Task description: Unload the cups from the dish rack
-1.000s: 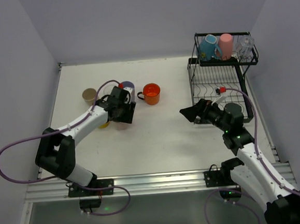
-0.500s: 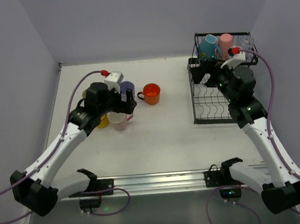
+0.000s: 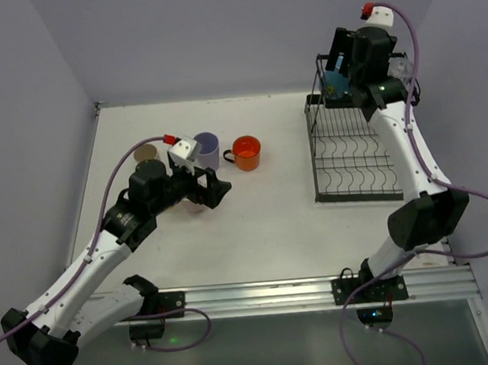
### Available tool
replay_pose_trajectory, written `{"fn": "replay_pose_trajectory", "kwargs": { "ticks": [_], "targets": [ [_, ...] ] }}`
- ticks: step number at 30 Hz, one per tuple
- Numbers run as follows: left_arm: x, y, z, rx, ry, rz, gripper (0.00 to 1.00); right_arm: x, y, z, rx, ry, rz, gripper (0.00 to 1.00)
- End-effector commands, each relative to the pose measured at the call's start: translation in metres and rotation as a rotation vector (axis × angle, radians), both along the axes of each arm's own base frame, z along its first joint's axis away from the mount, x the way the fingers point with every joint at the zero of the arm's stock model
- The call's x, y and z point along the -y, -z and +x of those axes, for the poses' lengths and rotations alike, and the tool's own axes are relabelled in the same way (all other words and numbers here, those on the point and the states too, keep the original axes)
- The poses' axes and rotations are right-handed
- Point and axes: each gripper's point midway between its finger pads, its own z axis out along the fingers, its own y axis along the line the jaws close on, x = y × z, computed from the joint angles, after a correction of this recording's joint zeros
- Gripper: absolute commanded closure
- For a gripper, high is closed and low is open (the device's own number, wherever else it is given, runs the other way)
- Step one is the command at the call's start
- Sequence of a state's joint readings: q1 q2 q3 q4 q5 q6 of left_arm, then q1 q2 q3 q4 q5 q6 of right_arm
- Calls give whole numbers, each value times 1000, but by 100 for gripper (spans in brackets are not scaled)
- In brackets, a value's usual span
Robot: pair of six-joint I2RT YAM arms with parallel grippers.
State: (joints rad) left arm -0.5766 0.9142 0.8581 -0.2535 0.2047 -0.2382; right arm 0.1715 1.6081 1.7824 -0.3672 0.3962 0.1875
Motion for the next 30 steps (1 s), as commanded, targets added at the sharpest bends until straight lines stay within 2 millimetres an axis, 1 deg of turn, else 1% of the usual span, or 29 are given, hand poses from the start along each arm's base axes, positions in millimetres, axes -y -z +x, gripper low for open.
{"fn": "replay_pose_trajectory", "kwargs": {
  "ticks": [1, 3, 5, 6, 7, 8, 9, 10, 12, 13, 16, 17, 19, 20, 22, 24, 30],
  "targets": [
    [11, -13, -9, 72, 54, 0, 0, 13, 4, 5, -66, 49, -66, 12],
    [12, -12, -11, 76, 54, 9, 0, 10, 12, 17, -83, 41, -61, 14],
    [12, -13, -12, 80, 54, 9, 0, 6, 19, 21, -106, 30, -52, 15],
    [13, -13, -13, 80, 59, 11, 0, 6, 17, 24, -102, 35, -50, 15],
    [13, -12, -13, 78, 60, 11, 0, 6, 24, 30, -116, 36, -53, 15],
    [14, -12, -13, 78, 60, 11, 0, 8, 27, 32, -122, 40, -54, 15],
    [14, -11, -14, 77, 62, 14, 0, 8, 26, 34, -119, 44, -54, 15],
    [14, -11, -13, 77, 60, 14, 0, 10, 33, 39, -135, 49, -57, 15],
    [15, -10, -14, 73, 65, 16, 0, 8, 35, 43, -137, 41, -53, 14],
    [15, -9, -14, 72, 65, 17, 0, 8, 40, 47, -146, 41, -54, 14],
    [16, -7, -12, 66, 64, 22, 0, 8, 43, 52, -150, 34, -51, 14],
    [16, -6, -12, 65, 63, 25, 0, 8, 49, 56, -159, 32, -52, 14],
    [16, -6, -11, 65, 62, 28, 0, 6, 49, 59, -160, 25, -54, 14],
    [16, -5, -11, 63, 59, 30, 0, 7, 54, 62, -169, 26, -55, 13],
    [16, -4, -10, 60, 58, 32, 0, 7, 57, 64, -173, 23, -54, 11],
    [16, -2, -10, 59, 57, 35, 0, 5, 62, 69, -182, 13, -52, 9],
    [16, 0, -8, 53, 53, 42, 0, -1, 75, 78, -199, -17, -40, 9]
  ]
}}
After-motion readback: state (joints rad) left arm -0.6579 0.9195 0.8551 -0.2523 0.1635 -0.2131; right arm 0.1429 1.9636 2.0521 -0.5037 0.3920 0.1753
